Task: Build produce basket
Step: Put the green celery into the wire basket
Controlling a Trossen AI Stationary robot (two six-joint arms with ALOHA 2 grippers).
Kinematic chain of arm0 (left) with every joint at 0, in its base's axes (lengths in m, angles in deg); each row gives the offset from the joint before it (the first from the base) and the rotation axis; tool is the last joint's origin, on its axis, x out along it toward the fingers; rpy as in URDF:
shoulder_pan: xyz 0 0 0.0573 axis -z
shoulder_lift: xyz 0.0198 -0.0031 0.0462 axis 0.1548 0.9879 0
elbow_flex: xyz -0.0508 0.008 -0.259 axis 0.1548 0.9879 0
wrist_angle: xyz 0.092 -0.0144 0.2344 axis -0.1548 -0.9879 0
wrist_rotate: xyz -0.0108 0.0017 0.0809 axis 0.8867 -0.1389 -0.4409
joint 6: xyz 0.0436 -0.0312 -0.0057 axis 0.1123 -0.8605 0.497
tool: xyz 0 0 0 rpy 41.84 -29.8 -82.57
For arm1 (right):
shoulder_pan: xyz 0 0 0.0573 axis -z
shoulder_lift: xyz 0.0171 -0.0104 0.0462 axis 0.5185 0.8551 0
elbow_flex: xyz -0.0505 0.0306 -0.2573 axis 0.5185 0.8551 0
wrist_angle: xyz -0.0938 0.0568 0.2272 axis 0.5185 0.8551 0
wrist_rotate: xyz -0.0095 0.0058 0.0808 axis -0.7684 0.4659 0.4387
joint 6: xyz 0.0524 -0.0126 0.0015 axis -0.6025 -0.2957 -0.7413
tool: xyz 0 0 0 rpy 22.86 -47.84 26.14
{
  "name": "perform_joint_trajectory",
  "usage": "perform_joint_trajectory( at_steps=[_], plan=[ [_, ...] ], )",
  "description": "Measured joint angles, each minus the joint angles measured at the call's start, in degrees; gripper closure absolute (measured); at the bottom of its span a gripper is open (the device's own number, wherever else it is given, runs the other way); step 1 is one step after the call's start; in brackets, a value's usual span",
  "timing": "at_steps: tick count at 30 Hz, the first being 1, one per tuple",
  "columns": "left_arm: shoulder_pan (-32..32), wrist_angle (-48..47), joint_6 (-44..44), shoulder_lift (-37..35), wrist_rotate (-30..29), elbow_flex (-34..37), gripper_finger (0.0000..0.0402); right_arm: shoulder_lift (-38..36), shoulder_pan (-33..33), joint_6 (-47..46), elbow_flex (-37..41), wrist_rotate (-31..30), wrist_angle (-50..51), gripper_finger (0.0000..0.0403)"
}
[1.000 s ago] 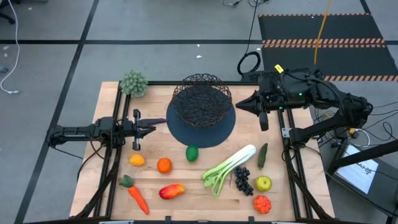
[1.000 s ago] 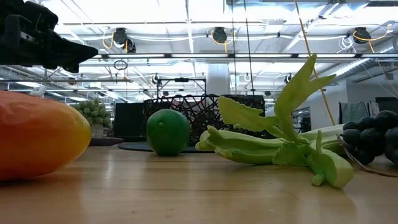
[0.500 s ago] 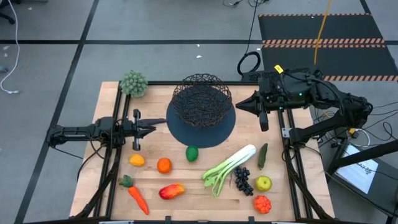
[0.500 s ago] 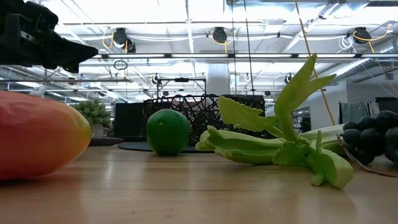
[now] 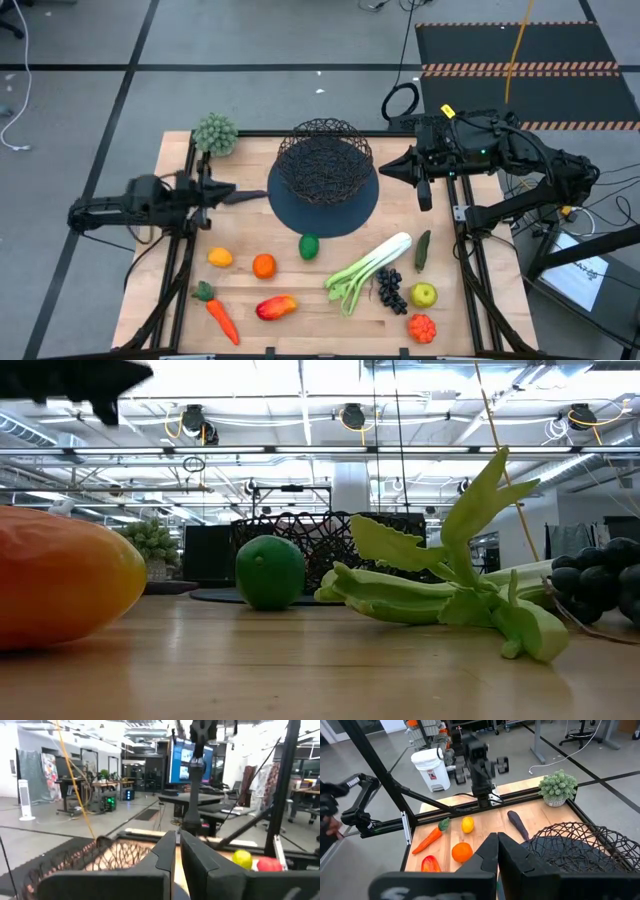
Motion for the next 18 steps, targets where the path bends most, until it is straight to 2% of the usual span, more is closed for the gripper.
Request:
perform_joint_trajectory(
  at_steps=[18],
  plan=[
    [0.0,-34.5,-1.2,32.7,-0.3,-55.2,0.0371,0.0,0.0,-0.7,0.0,0.6,0.0,0.0403]
  ],
)
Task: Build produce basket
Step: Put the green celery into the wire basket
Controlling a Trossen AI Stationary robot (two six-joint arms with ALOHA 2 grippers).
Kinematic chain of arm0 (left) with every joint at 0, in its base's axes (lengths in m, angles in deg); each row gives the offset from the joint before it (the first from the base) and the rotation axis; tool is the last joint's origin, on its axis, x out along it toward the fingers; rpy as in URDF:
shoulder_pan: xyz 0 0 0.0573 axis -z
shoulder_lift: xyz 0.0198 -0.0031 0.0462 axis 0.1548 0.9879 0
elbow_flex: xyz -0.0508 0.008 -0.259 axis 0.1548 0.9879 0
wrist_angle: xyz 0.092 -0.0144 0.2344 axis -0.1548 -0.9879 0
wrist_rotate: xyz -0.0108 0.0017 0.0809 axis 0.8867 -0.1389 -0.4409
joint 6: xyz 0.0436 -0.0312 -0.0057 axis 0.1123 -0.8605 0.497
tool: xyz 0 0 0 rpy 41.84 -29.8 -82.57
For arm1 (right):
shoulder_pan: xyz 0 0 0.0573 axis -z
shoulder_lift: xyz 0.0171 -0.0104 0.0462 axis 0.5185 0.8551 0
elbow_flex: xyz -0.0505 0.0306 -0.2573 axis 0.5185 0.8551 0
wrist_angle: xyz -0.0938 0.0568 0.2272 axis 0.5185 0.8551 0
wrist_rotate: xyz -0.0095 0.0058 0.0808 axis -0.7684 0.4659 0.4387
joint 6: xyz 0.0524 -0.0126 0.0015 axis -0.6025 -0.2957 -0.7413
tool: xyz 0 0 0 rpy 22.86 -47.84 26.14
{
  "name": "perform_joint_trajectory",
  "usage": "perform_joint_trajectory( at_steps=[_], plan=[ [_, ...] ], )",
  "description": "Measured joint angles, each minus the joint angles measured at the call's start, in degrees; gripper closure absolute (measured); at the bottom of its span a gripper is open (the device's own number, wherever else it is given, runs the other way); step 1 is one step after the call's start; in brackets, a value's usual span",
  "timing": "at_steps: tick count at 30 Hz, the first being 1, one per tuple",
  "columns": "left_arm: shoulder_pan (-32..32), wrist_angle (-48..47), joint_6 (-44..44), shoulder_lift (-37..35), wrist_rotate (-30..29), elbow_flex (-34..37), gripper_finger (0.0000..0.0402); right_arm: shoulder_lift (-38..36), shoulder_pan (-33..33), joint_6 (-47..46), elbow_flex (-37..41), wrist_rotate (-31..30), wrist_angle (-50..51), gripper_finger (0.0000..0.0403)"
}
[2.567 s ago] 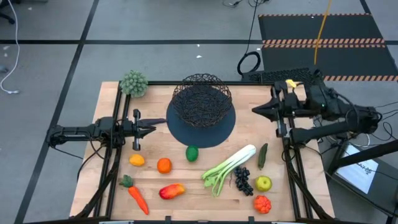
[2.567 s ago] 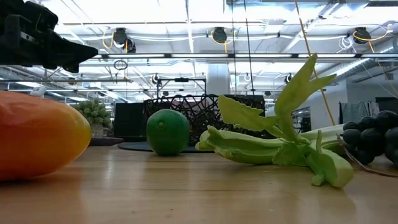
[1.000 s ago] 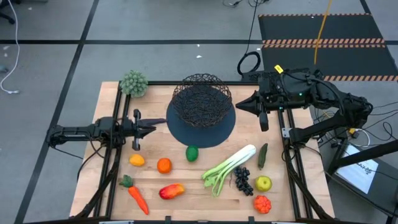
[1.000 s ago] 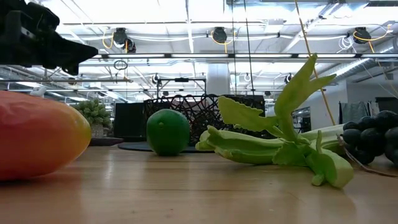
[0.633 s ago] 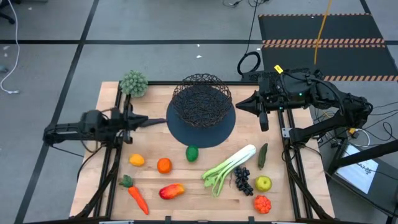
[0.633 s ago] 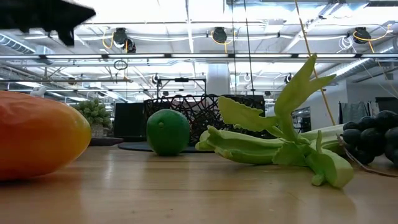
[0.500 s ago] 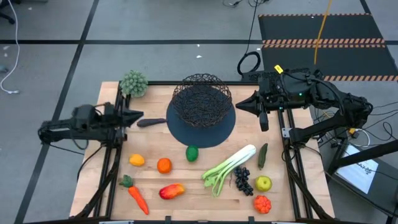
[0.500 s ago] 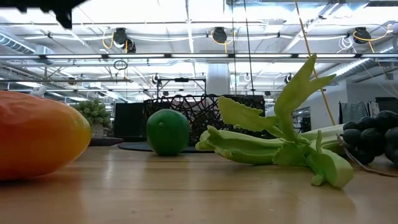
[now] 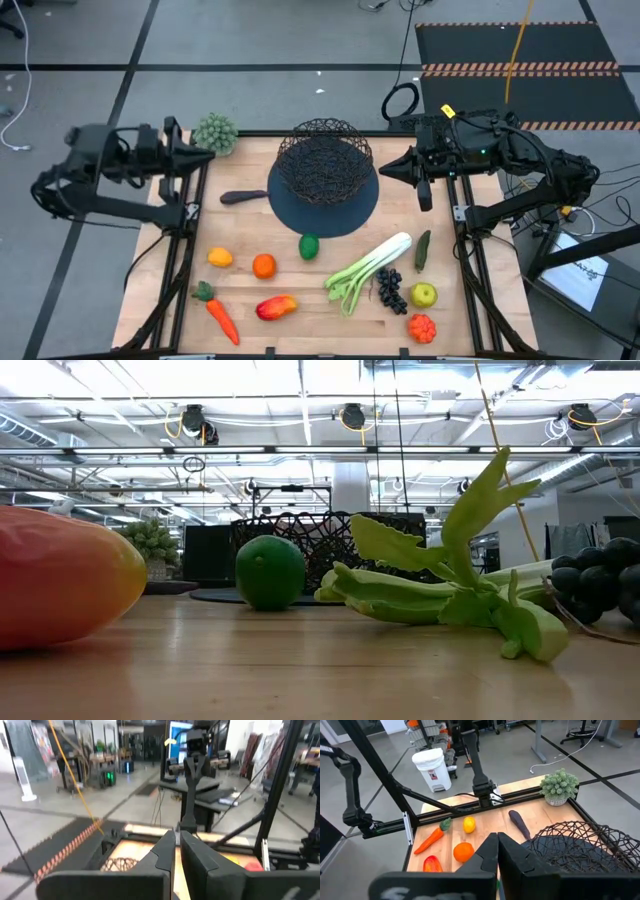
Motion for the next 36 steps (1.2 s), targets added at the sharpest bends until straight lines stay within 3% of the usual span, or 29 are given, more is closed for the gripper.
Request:
perform_joint_trajectory(
  at_steps=[6,10,15,21,30,36],
  plan=[
    [0.1,-9.3,-3.6,10.8,0.0,-14.6,0.0371,0.0,0.0,-3.6,0.0,6.7,0.2,0.0403],
    [1.2,-9.9,-3.8,16.2,0.0,-19.6,0.0371,0.0,0.0,-7.7,0.0,9.2,3.0,0.0403],
    [3.4,-10.3,-5.9,20.5,-0.6,-20.5,0.0371,-0.1,0.0,-10.7,1.0,10.1,6.3,0.0403],
    [4.3,-12.7,-15.7,22.8,-0.9,-20.5,0.0371,-0.4,0.0,-16.6,5.0,10.1,6.3,0.0403],
    [4.3,-13.3,-15.7,23.8,-0.9,-20.5,0.0371,-0.4,0.0,-27.8,11.9,10.4,6.1,0.0403],
    [3.8,-13.2,-15.5,23.7,-0.9,-20.5,0.0371,-0.4,0.0,-28.5,15.7,11.7,6.0,0.039]
  ],
)
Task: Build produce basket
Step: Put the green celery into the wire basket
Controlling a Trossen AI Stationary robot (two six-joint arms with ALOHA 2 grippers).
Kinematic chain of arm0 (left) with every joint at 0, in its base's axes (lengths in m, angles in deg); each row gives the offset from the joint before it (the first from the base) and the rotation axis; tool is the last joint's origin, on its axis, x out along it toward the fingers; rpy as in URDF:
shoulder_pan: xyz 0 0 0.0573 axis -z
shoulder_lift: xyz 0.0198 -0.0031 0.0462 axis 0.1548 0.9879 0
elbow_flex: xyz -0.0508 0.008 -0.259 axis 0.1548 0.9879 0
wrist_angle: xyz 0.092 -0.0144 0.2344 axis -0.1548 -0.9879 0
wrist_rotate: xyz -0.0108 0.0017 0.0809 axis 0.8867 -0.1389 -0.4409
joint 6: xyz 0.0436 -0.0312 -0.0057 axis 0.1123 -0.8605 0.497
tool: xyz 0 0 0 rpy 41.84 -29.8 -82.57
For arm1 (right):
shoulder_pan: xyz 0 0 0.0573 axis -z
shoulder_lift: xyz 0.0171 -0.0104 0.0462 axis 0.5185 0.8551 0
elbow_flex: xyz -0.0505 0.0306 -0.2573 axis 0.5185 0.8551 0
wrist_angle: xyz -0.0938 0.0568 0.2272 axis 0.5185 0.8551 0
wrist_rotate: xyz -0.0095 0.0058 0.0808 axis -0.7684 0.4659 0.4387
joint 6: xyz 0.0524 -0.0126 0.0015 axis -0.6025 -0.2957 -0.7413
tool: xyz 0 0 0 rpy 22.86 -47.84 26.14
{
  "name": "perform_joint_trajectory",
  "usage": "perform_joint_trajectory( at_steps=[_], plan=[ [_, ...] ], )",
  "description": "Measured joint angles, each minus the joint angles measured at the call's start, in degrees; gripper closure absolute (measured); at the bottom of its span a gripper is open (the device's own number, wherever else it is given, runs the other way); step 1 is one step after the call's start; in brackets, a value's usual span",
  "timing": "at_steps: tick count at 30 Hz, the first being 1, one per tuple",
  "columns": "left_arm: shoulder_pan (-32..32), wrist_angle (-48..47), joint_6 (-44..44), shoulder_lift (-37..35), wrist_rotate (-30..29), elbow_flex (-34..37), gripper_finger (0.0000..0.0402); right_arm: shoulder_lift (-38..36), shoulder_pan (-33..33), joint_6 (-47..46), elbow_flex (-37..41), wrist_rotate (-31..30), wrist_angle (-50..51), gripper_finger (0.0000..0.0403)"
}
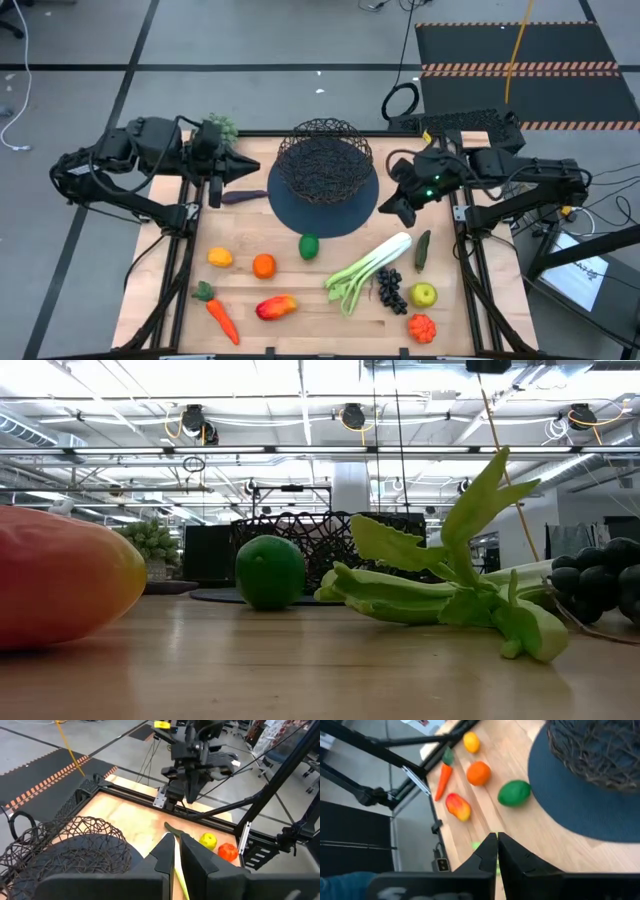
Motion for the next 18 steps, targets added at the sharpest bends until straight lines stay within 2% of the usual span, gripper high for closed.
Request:
perform_joint_trajectory(
  at_steps=[6,13,18],
  plan=[
    [0.0,0.0,2.1,0.4,0.0,0.0,0.0371,0.0,0.0,1.4,3.7,0.0,0.5,0.0359],
    [0.0,0.2,6.6,0.7,0.0,0.0,0.0371,0.0,0.0,13.7,9.8,0.0,0.4,0.0305],
    [0.0,0.1,7.7,0.9,-0.1,0.0,0.0371,0.0,0.0,17.1,17.5,2.0,-2.7,0.0258]
  ],
)
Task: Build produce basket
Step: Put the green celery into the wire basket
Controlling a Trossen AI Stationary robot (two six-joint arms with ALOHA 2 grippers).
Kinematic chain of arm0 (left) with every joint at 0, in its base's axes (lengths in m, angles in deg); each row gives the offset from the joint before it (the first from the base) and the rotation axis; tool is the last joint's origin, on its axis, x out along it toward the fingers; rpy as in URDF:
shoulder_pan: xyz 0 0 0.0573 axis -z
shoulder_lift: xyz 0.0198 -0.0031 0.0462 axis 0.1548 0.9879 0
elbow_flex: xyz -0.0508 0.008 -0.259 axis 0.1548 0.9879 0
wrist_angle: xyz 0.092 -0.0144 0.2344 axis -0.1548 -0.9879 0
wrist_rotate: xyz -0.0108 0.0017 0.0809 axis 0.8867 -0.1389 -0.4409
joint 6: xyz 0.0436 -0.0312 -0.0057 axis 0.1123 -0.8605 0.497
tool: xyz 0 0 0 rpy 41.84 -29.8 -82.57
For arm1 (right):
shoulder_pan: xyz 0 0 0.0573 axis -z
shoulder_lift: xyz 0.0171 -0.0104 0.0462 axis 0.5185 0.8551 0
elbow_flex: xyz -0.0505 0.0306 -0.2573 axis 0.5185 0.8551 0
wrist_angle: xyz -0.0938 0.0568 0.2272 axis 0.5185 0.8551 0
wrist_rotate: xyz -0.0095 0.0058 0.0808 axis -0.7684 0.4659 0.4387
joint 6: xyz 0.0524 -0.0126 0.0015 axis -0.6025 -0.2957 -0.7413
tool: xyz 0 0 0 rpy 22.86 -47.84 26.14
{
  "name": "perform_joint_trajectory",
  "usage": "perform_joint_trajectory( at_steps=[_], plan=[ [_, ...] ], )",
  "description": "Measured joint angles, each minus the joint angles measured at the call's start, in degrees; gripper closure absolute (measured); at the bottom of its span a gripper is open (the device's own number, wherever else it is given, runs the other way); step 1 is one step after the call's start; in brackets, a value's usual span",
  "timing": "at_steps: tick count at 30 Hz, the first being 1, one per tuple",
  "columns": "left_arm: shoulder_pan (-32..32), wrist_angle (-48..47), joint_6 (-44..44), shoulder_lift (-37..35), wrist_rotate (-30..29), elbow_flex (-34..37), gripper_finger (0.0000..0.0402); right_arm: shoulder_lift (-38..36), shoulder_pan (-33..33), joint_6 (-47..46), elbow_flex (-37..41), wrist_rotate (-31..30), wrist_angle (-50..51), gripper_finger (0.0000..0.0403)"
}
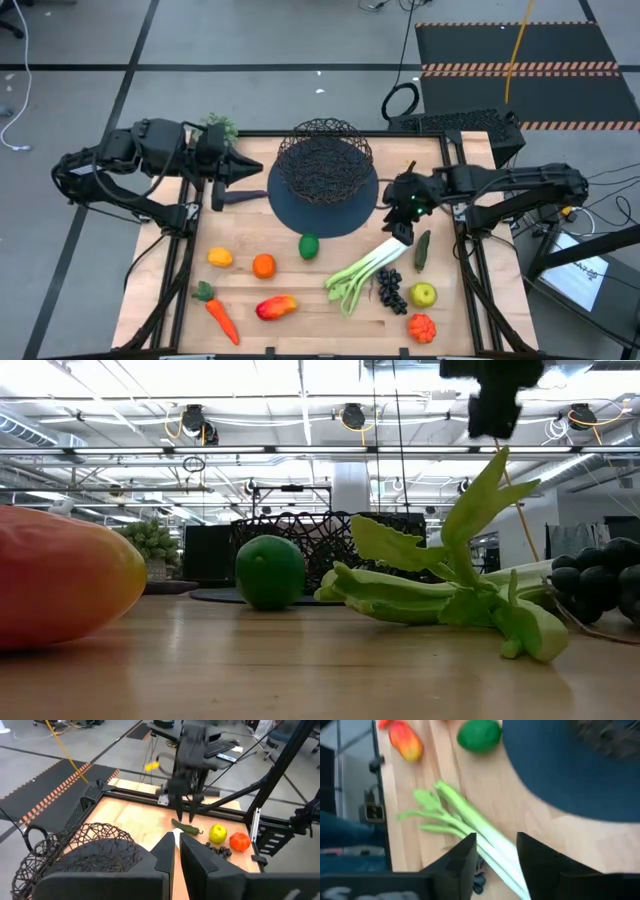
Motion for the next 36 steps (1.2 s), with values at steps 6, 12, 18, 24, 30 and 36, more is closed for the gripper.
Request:
perform_joint_trajectory(
  at_steps=[6,12,18,24,30,36],
  plan=[
    [-0.2,0.0,0.0,1.4,-3.5,0.0,0.0371,0.0,0.0,3.2,9.8,2.6,-4.1,0.019],
    [-0.9,-1.2,-0.6,2.6,-3.9,0.0,0.0371,0.0,0.5,8.7,16.5,2.5,-7.7,0.0133],
    [-1.1,-1.7,-0.3,4.6,-4.0,0.0,0.0371,0.3,0.5,12.1,21.3,2.4,-12.5,0.0097],
    [-1.1,-1.0,-0.6,6.9,-3.9,0.0,0.0371,0.3,0.5,15.5,25.5,2.3,-15.9,0.008],
    [-1.1,-1.3,-0.6,8.4,-3.9,-0.1,0.0371,0.3,0.5,15.1,29.7,2.2,-20.3,0.0068],
    [-1.1,-1.2,-1.1,9.4,-3.4,0.0,0.0371,0.3,0.5,13.6,32.6,2.2,-24.9,0.0072]
  ],
)
